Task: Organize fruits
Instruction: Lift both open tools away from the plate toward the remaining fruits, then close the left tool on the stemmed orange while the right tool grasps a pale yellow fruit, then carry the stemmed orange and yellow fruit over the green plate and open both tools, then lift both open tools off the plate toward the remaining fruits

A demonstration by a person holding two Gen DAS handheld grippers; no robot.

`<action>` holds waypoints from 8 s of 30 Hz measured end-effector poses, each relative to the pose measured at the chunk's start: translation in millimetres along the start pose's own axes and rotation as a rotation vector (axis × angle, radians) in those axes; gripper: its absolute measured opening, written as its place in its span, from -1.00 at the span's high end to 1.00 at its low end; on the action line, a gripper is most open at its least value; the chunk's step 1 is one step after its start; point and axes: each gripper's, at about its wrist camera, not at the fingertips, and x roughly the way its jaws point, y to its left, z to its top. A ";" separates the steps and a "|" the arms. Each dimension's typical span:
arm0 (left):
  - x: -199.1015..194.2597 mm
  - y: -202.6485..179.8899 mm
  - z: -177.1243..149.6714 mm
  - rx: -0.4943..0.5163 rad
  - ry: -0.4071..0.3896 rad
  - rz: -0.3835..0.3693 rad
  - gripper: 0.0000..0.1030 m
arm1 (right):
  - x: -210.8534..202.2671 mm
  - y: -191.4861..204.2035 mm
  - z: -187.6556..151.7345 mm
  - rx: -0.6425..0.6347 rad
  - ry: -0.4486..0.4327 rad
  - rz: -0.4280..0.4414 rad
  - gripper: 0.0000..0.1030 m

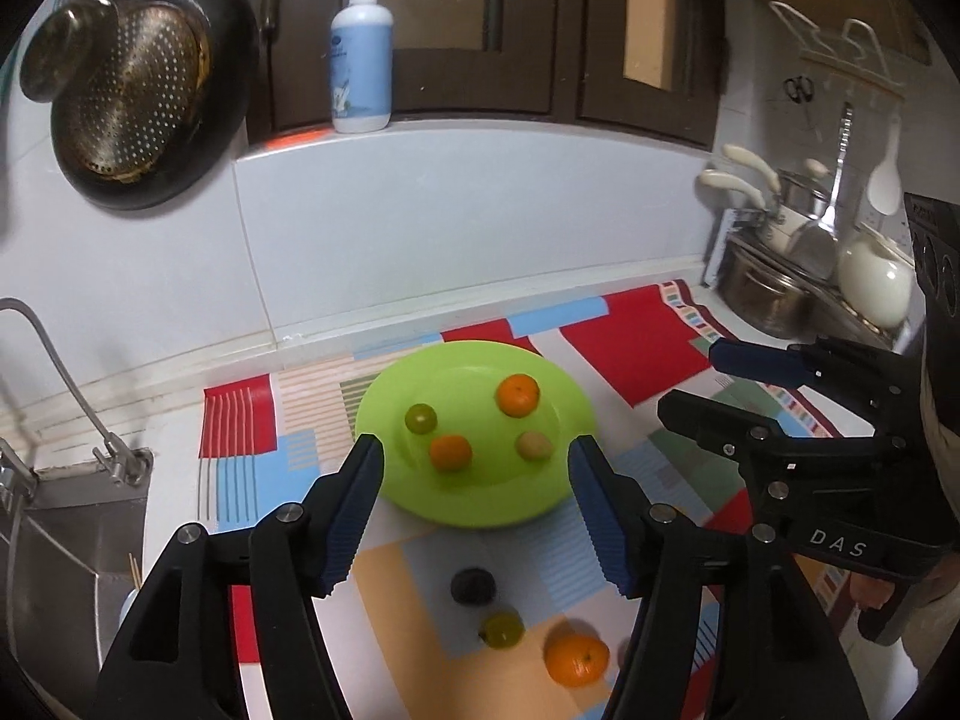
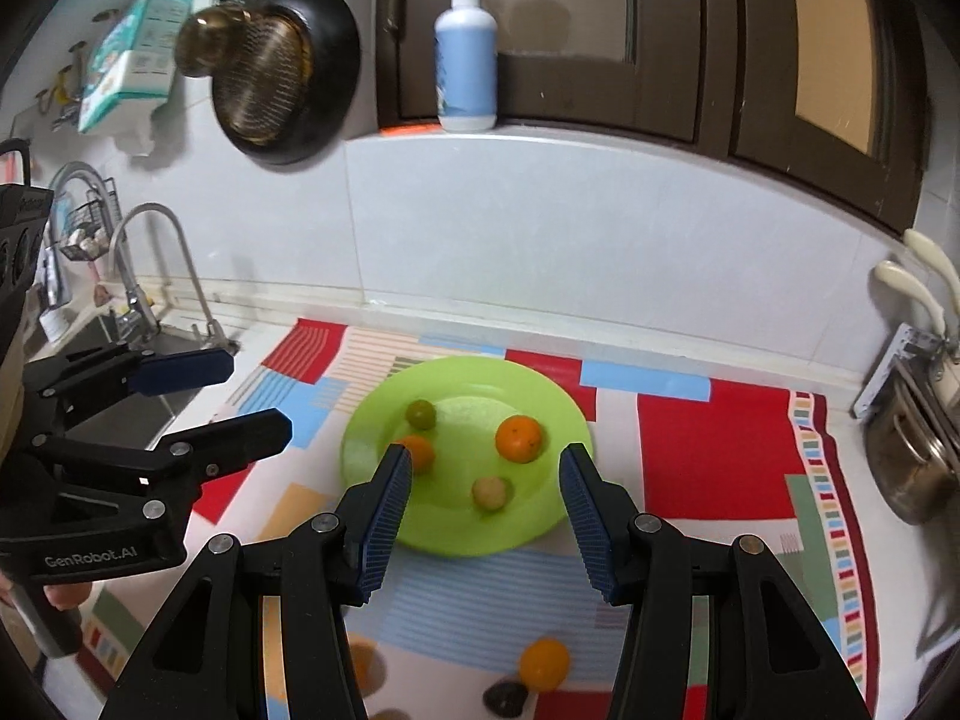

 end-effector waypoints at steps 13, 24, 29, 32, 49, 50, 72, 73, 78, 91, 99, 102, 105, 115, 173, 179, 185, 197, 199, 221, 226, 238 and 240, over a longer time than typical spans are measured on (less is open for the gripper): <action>-44.9 -23.4 -46.9 0.081 -0.049 0.001 -0.29 | -54.2 27.9 -39.8 -0.051 -0.048 -0.043 -0.01; -54.7 -37.2 -85.9 0.187 -0.076 -0.039 -0.29 | -74.1 46.2 -80.8 -0.070 -0.043 -0.034 -0.01; -51.2 -43.3 -98.6 0.242 -0.073 -0.062 -0.29 | -74.6 53.9 -96.0 -0.115 -0.022 -0.039 -0.01; -45.8 -45.6 -105.5 0.271 -0.058 -0.087 -0.29 | -71.9 55.9 -103.4 -0.121 0.004 -0.021 -0.01; 13.7 -55.8 -134.8 0.454 0.073 -0.174 -0.28 | -18.6 57.7 -145.1 -0.169 0.197 0.072 -0.01; 17.4 -56.5 -136.1 0.461 0.081 -0.180 -0.27 | -16.7 57.4 -146.5 -0.170 0.200 0.074 -0.01; 61.7 -54.3 -136.2 0.390 0.180 -0.247 0.04 | 22.1 45.8 -160.7 -0.082 0.257 0.201 0.40; 62.1 -54.3 -136.1 0.385 0.183 -0.251 0.07 | 22.6 45.4 -160.8 -0.079 0.257 0.203 0.44; 61.4 -55.7 -136.2 0.368 0.196 -0.259 0.20 | 19.2 44.8 -161.9 -0.065 0.249 0.198 0.44; 31.4 -51.4 -123.3 0.241 0.155 -0.181 0.21 | 3.9 33.7 -151.7 0.000 0.190 0.149 0.44; 12.3 -46.5 -110.2 0.182 0.116 -0.133 0.21 | -11.6 34.3 -136.2 0.007 0.133 0.136 0.44; 5.7 -44.5 -104.4 0.154 0.099 -0.113 0.21 | -15.9 34.3 -129.1 0.011 0.113 0.131 0.44; 0.1 -43.2 -98.2 0.137 0.076 -0.093 0.21 | -20.9 33.3 -120.6 0.017 0.086 0.121 0.44; -7.2 -34.7 -71.3 0.082 0.029 -0.049 0.21 | -26.9 26.8 -93.0 0.034 0.010 0.108 0.44; 184.5 42.7 49.1 -0.029 0.171 -0.030 0.21 | 174.7 -46.8 45.2 0.040 0.185 0.177 0.44; 211.9 43.1 44.9 -0.021 0.207 -0.040 0.21 | 200.2 -52.7 41.3 0.053 0.225 0.186 0.44; 230.0 44.4 40.4 -0.022 0.233 -0.040 0.21 | 222.2 -59.1 37.5 0.077 0.254 0.201 0.44; 226.4 47.0 38.5 -0.036 0.224 -0.009 -0.06 | 231.8 -60.6 34.6 0.099 0.264 0.177 0.31; 219.6 45.8 39.3 -0.039 0.215 0.001 -0.06 | 226.9 -61.9 34.3 0.105 0.258 0.171 0.31; 72.5 14.1 25.2 -0.024 0.037 0.115 -0.51 | 84.8 -35.5 20.5 0.117 0.096 0.075 0.12; 43.4 4.0 17.3 -0.009 0.000 0.120 -0.59 | 53.2 -29.0 4.4 0.130 0.073 0.047 -0.06; 16.6 -3.1 -14.4 -0.055 0.027 0.123 -0.66 | 15.6 -25.6 -24.8 0.223 0.091 0.013 -0.14; 16.0 -3.9 -20.8 -0.060 0.041 0.123 -0.66 | 13.3 -24.5 -31.4 0.233 0.101 0.008 -0.14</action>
